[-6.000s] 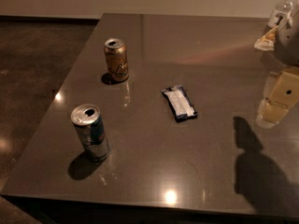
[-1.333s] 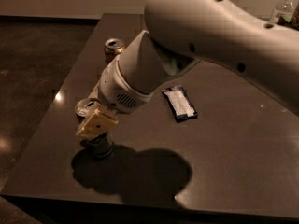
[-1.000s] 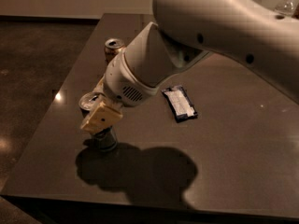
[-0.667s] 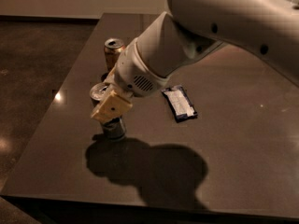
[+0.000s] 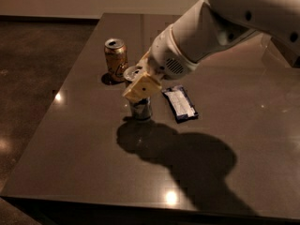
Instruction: Move redbull can near rxbar blueberry
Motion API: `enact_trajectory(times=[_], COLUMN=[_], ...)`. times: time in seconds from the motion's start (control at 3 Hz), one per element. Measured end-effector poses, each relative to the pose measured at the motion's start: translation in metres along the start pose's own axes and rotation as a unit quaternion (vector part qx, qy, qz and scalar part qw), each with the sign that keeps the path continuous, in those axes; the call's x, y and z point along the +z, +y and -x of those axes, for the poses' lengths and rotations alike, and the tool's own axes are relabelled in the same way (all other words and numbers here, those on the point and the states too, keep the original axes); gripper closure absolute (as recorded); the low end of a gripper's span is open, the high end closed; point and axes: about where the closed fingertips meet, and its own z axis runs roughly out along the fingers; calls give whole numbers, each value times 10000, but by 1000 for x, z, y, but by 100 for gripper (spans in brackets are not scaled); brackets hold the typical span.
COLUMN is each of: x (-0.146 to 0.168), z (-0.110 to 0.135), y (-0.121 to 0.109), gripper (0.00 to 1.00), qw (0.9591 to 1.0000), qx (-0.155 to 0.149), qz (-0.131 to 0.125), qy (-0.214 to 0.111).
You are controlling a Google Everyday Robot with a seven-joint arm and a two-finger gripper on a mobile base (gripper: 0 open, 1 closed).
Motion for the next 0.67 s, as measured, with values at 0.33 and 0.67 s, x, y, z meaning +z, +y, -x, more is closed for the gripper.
enact_trajectory(times=[0.33, 0.67], x=[-6, -9], z=[-17, -30], y=[-24, -41], gripper=[100, 100], qw=[9997, 9990], qx=[219, 387], qz=[-121, -209], qy=[-52, -109])
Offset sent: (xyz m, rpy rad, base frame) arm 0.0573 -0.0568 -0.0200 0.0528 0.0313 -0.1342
